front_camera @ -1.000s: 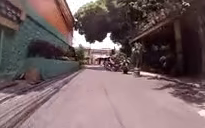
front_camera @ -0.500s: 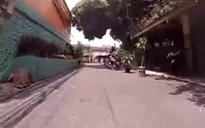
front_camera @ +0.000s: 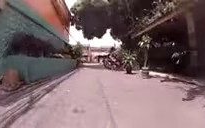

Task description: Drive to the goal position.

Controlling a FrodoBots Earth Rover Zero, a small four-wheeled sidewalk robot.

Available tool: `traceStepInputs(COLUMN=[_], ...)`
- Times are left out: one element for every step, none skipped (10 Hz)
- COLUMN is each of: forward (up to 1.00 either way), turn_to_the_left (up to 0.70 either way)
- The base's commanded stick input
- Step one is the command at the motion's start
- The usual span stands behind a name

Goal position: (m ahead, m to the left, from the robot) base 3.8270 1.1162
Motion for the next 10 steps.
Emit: traceStepInputs(forward=[1.00, 1.00, 1.00, 1.00, 1.00, 1.00, 1.00, 1.00, 1.00, 1.00], turn_to_the_left=[0.00, 0.00, 0.00, 0.00, 0.00, 0.00, 0.00, 0.00, 0.00, 0.00])
